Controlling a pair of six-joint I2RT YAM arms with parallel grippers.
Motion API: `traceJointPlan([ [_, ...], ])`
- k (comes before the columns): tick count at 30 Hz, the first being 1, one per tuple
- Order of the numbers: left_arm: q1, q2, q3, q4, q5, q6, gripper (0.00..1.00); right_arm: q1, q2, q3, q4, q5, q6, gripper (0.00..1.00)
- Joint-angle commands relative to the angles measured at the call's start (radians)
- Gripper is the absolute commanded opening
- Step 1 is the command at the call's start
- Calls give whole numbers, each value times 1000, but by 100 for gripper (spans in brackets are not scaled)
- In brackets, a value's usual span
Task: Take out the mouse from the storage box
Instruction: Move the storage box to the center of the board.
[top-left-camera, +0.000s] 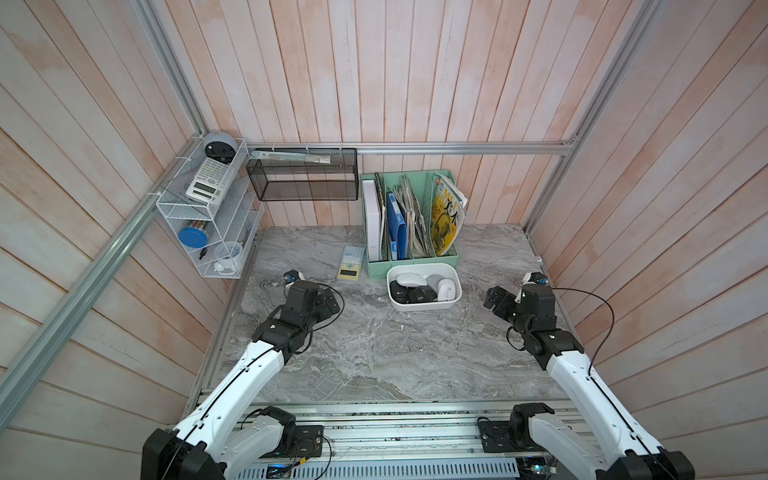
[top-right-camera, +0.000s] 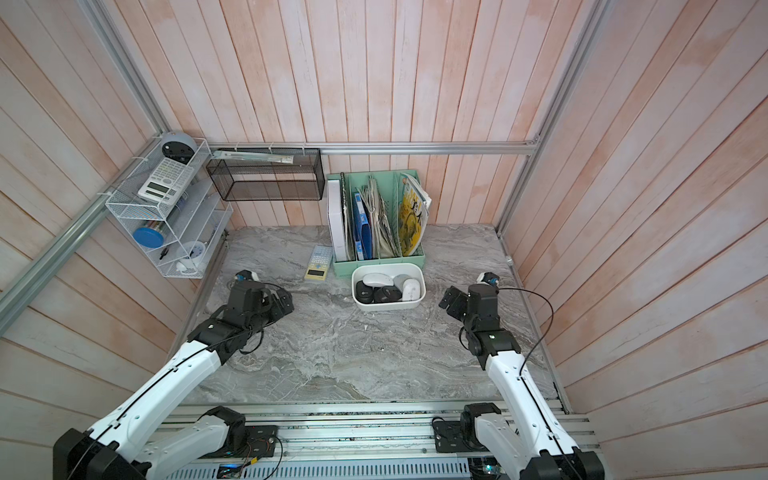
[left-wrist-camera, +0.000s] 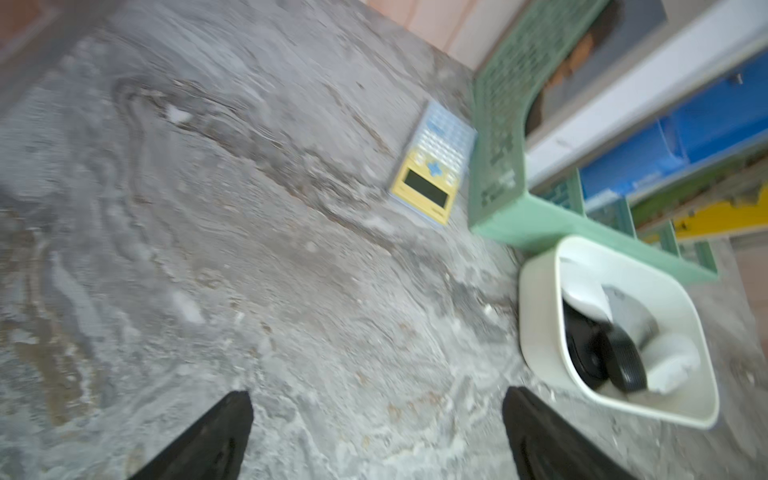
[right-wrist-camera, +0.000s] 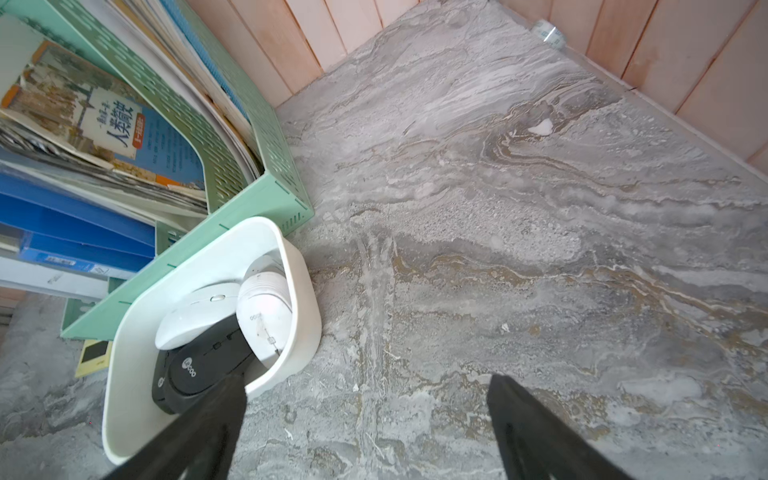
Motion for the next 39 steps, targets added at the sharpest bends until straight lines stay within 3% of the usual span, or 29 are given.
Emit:
traceJointPlan([
  [1,-86,82,59,-50,-30,-33,100,69,14,36,-49,69,-37,97],
  [5,-178,243,160,-15,-43,-44,100,160,45,58,-54,137,-71,97],
  [10,-228,447,336,-34,-38,-52,100,235,81,70,-45,154,-70,97],
  [22,-253,800,625,-90,-3,-116,98,340,96,60,-48,200,-93,97],
  [25,-256,855,663,-85,19,-132,90,348,95,51,-49,202,-98,97],
  [32,-261,937,721,-86,39,-164,58,356,83,30,-51,199,-101,98],
  [39,-262,977,756,-97,42,-174,34,356,67,23,-64,199,-105,98],
])
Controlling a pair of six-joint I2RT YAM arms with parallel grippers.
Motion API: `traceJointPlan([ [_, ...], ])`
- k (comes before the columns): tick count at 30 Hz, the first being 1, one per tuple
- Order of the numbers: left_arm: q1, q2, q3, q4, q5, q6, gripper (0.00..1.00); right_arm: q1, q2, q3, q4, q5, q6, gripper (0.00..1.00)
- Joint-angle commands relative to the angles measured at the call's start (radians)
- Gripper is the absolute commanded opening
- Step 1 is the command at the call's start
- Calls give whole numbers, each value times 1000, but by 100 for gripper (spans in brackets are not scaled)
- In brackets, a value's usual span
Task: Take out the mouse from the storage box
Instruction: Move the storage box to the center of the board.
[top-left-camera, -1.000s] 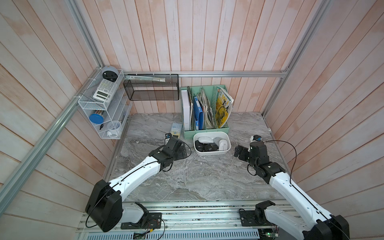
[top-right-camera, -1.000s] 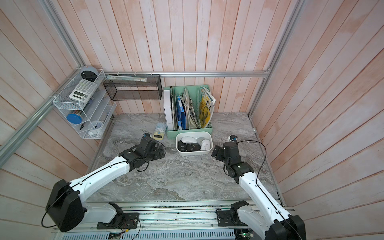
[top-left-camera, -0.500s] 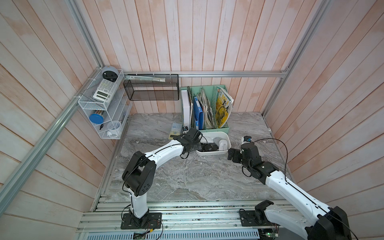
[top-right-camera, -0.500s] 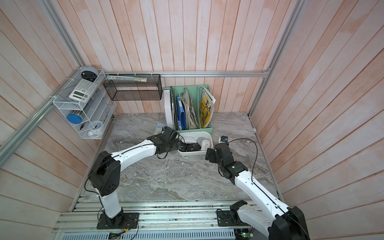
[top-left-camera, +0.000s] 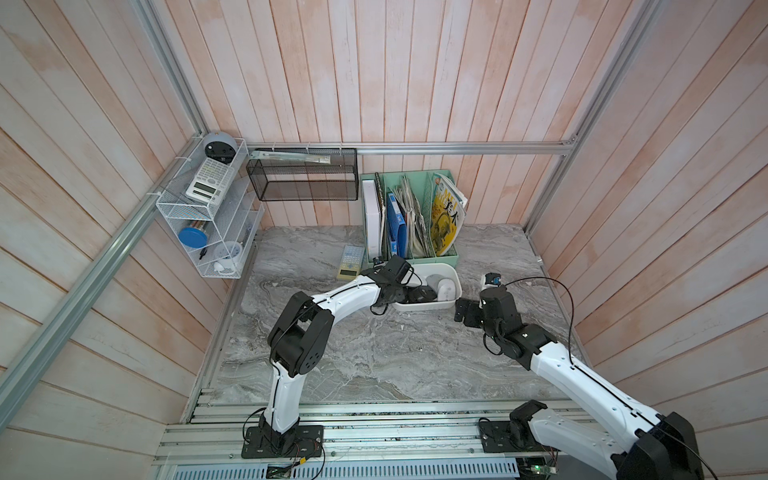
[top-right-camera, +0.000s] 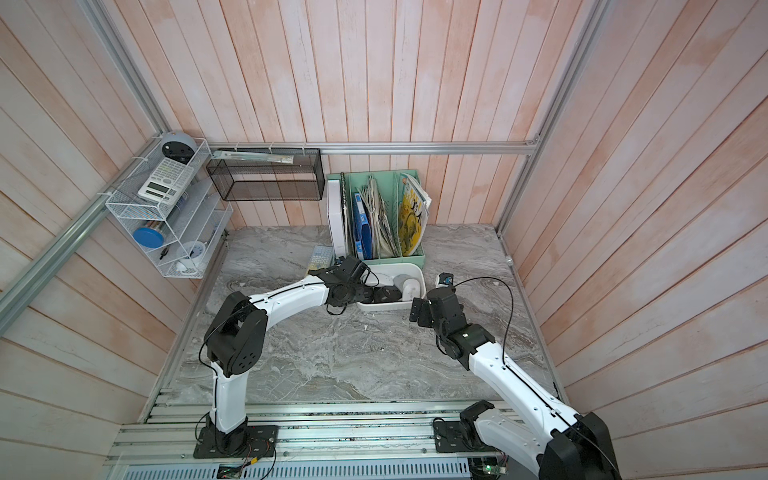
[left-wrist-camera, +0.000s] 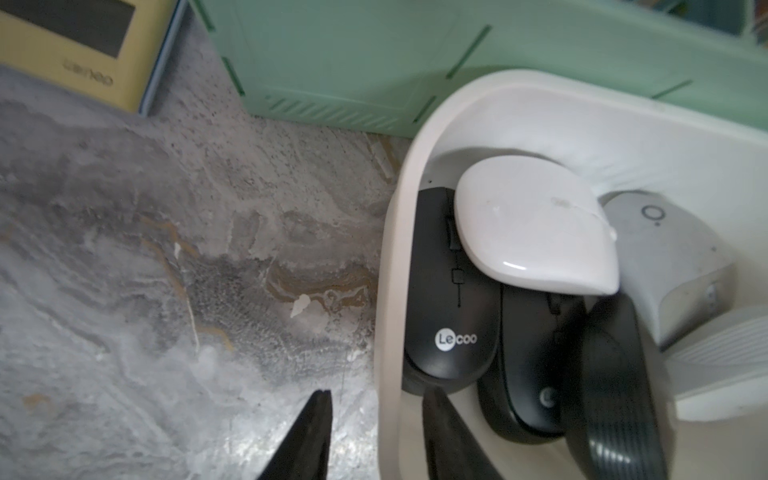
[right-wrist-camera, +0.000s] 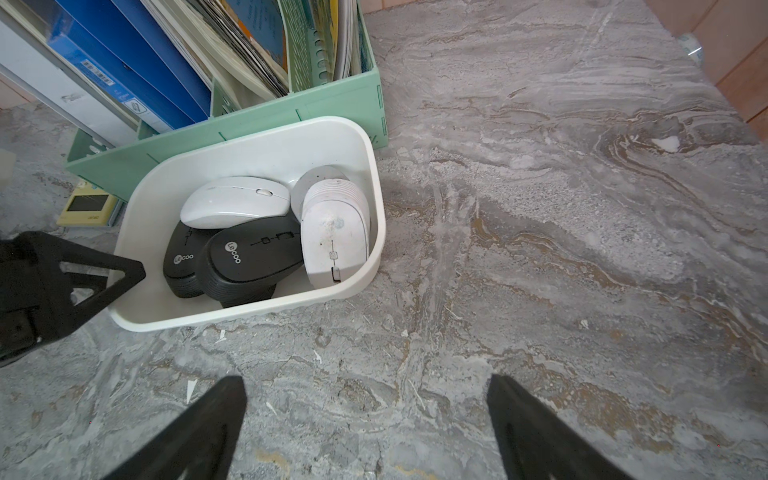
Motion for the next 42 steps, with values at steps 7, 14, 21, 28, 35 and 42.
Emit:
traceJointPlan([
  [7,-7,6,18,-21,-4,-12,13,6,-50,-3,-52,26,-16,98],
  [14,-11,-80,-65,-16,-27,-8,5,7,-61,0,-65,29,0,98],
  [21,-22,-204,-197,6,-29,1,3,13,-42,16,-70,24,13,97],
  [28,-33,-355,-371,52,-32,-10,3,30,-10,29,-67,22,26,98],
  [35,-49,-470,-519,97,-38,-46,2,65,40,51,-65,26,36,98],
  [42,-68,-481,-593,141,-23,-58,2,104,93,68,-60,36,44,97],
])
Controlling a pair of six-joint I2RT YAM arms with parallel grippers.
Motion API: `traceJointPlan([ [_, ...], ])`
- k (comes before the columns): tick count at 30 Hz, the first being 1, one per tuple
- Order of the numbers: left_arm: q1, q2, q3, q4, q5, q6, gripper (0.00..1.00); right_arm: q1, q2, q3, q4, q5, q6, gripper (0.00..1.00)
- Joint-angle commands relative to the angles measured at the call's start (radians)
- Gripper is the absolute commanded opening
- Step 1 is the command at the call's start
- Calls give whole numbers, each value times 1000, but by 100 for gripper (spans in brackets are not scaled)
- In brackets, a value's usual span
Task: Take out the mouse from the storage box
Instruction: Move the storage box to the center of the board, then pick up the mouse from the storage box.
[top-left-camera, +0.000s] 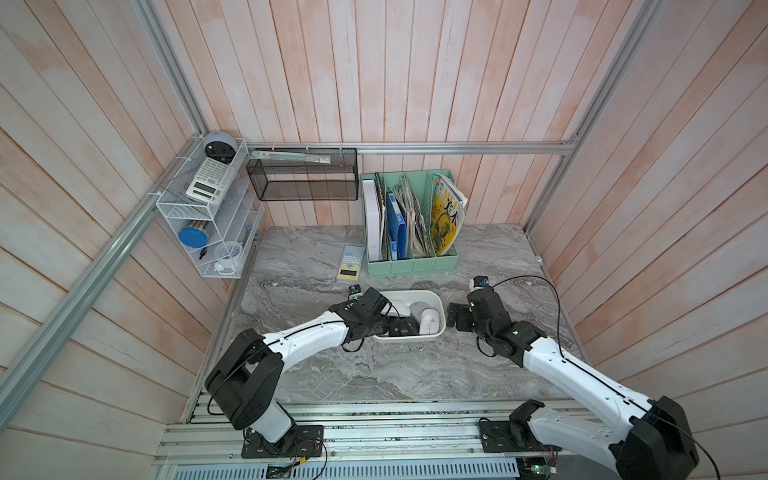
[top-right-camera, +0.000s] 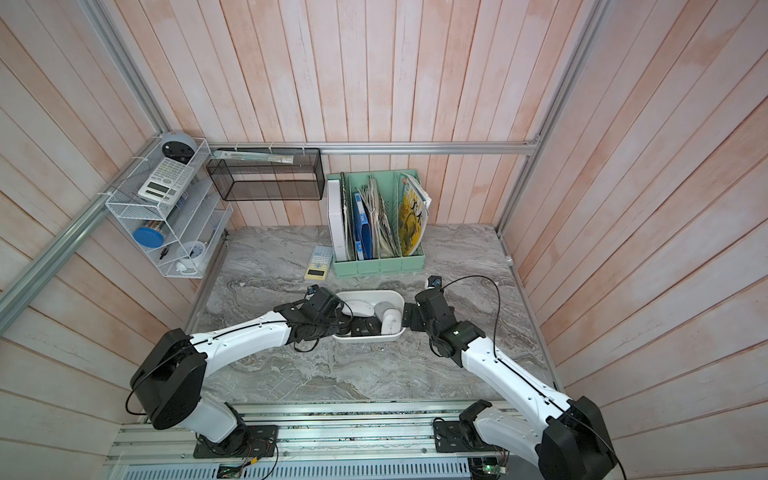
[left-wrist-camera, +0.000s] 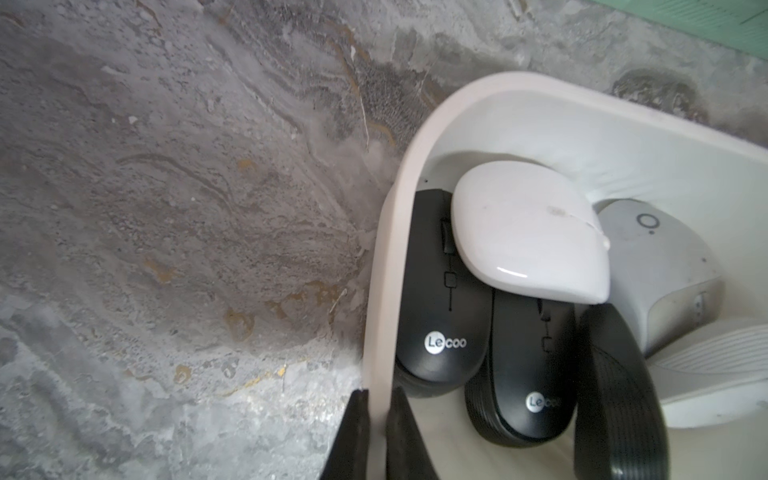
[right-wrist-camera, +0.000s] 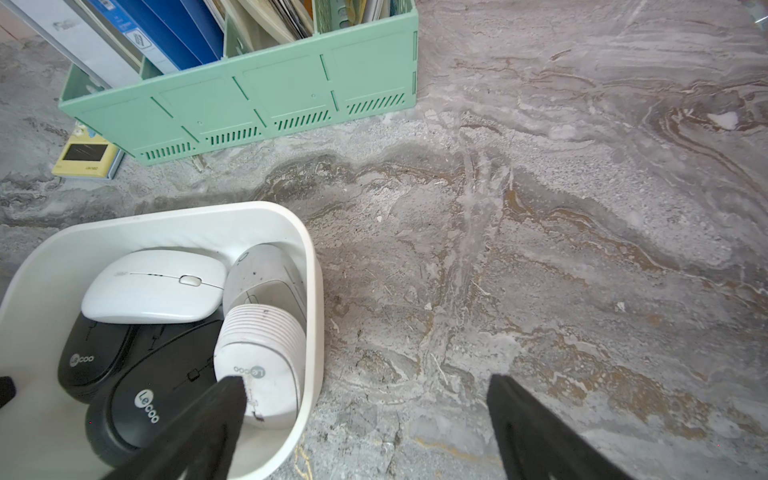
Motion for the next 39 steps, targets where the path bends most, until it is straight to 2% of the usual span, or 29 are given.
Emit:
traceJointPlan([
  [1,-12,-17,-18,52,-11,3,3,18,21,35,-14,24,17,98],
  [2,-12,-18,-21,52,-14,3,5,21,26,38,-14,24,19,98],
  [7,-12,-40,-34,43,-39,5,34,36,35,44,-19,30,20,98],
  [10,-12,-62,-27,0,-72,18,49,38,31,52,-31,46,6,97],
  [15,-13,-172,-27,-84,-128,53,62,38,-17,70,-82,125,-58,97],
  [19,-28,-278,-60,-73,-80,86,70,37,-72,46,-87,116,-57,97],
  [23,-94,-260,-32,-53,-16,99,74,40,-103,6,-79,59,-11,97],
  [29,-164,-69,94,-33,25,84,77,57,-134,-58,-60,56,23,98],
  [33,-174,46,173,-36,31,76,77,58,-147,-85,-45,52,29,98],
  [39,-174,133,231,-14,49,64,77,58,-150,-100,-33,50,23,98],
])
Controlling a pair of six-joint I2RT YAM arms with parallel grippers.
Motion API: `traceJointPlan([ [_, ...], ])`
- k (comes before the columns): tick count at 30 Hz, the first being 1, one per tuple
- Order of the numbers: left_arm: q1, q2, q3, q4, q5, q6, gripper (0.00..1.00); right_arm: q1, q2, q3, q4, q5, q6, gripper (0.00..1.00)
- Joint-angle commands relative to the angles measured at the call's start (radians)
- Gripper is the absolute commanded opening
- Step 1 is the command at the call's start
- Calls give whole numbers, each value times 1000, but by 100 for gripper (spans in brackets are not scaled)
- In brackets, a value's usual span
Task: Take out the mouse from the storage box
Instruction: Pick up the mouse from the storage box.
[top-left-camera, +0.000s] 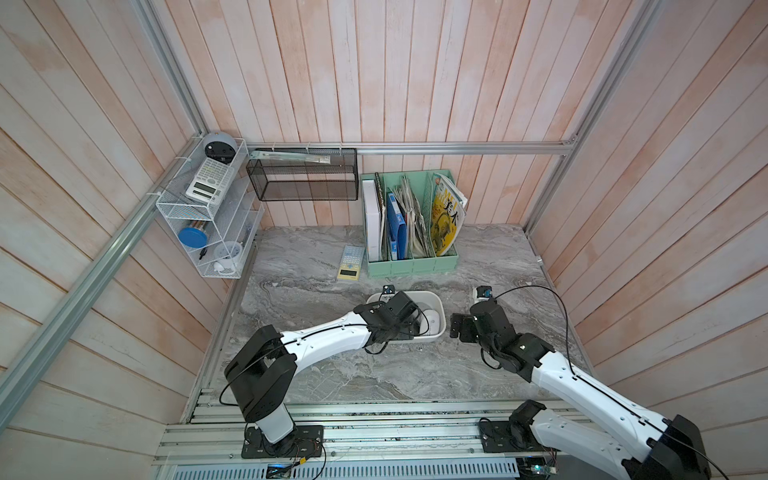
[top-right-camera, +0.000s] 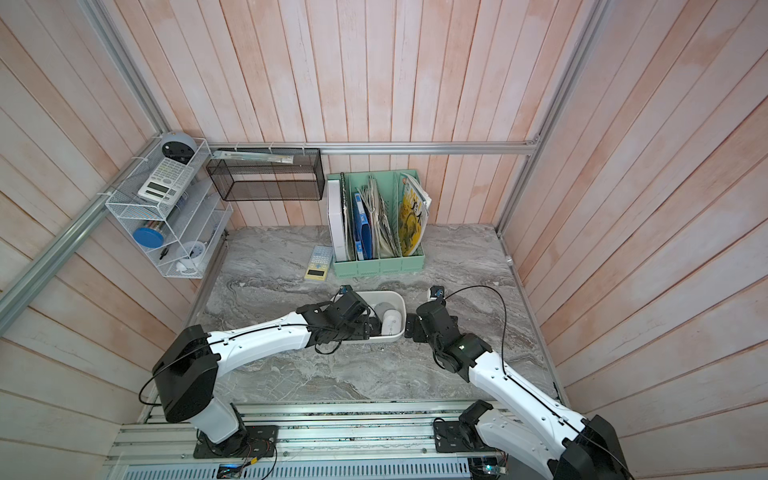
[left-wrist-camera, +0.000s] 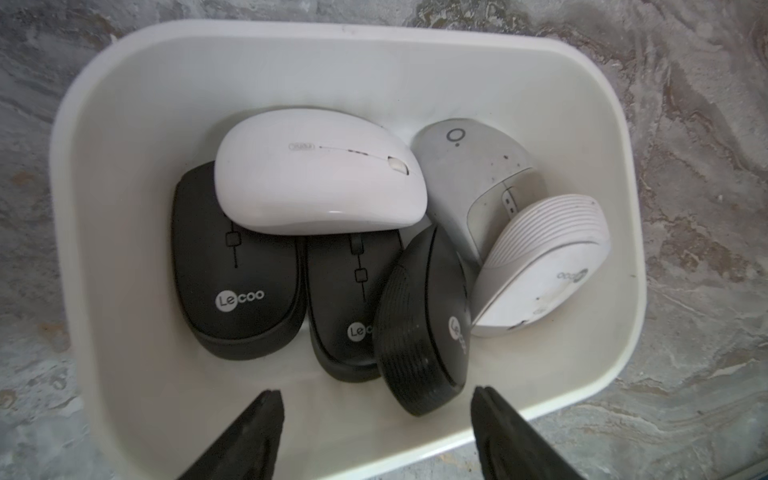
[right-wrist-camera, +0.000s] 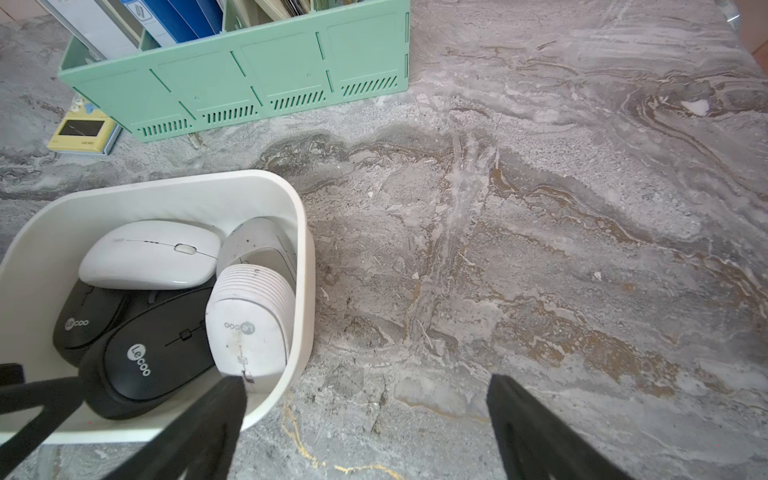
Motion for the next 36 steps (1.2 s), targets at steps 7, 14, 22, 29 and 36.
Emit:
traceJointPlan([
  [7,-1,95,50,62,82,-47,74,6,-20,-38,26,3,9,98],
  [14,-1,142,48,110,129,-65,61,6,-14,-47,41,4,15,98],
  [22,27,182,41,165,161,-85,46,7,1,-38,44,1,21,98],
  [29,32,175,32,204,173,-86,36,7,3,-29,37,4,24,98],
  [36,34,116,0,239,157,-89,31,6,9,-17,34,4,24,98],
])
